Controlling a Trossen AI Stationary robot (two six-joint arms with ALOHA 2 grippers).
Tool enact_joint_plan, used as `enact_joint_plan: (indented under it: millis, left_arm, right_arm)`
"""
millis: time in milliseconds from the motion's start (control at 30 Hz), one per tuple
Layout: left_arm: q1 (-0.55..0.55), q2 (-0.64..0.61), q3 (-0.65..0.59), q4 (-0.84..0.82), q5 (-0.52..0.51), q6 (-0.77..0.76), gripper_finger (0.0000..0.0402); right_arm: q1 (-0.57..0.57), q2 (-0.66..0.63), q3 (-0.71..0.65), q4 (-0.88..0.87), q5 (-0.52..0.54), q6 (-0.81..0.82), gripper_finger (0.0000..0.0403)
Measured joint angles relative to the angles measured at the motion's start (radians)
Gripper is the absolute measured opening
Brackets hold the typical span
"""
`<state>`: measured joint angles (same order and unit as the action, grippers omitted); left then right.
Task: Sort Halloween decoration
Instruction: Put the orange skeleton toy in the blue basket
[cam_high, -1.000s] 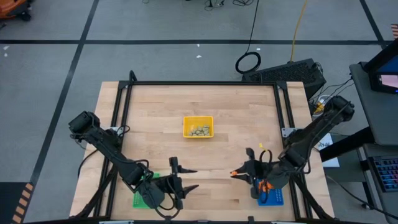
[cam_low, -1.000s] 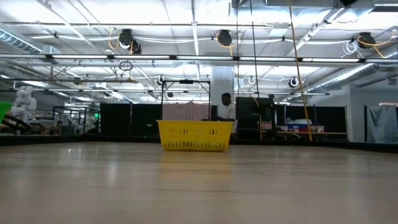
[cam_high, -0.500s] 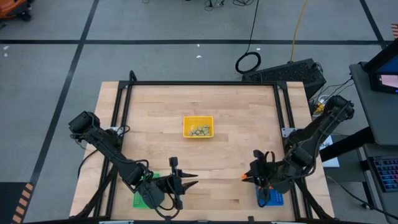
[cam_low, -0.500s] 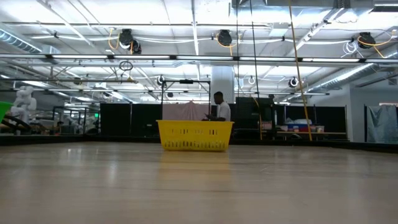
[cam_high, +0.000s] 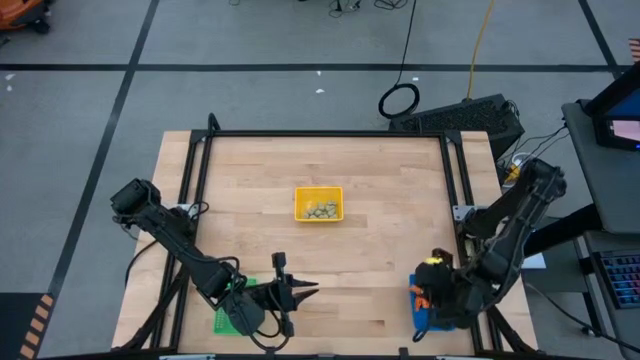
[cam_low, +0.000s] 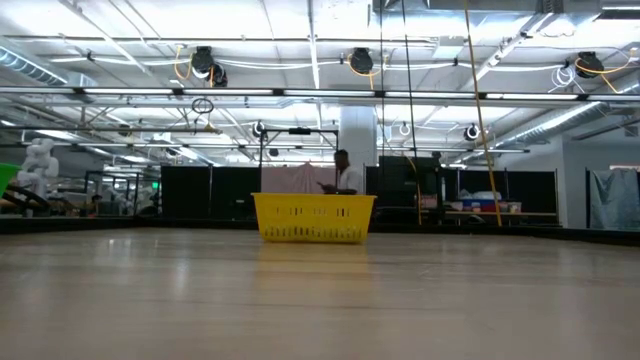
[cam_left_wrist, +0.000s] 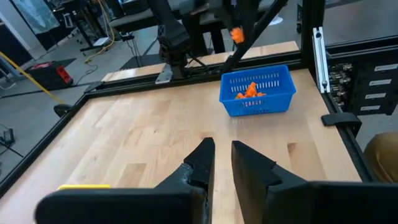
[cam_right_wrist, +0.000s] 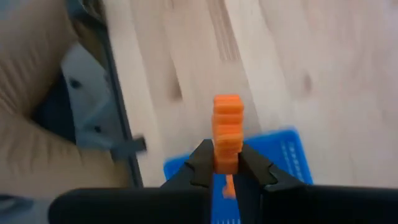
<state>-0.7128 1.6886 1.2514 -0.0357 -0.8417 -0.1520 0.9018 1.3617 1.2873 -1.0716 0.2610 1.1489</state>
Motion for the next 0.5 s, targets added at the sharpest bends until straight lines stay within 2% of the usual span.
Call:
enact_joint_plan:
  millis: [300,500]
  left_arm:
    - [0.008,0.000,0.000,0.000,0.033,0.000,0.0020]
    - [0.011,0.000,0.000,0.000,0.034,0.000,0.0010]
  right_arm:
    - [0.049,0.118,0.000,-0.133,-0.125,0.164,0.0020]
    - [0.065,0.225,0.000,-0.140,-0.203,0.192,0.0020]
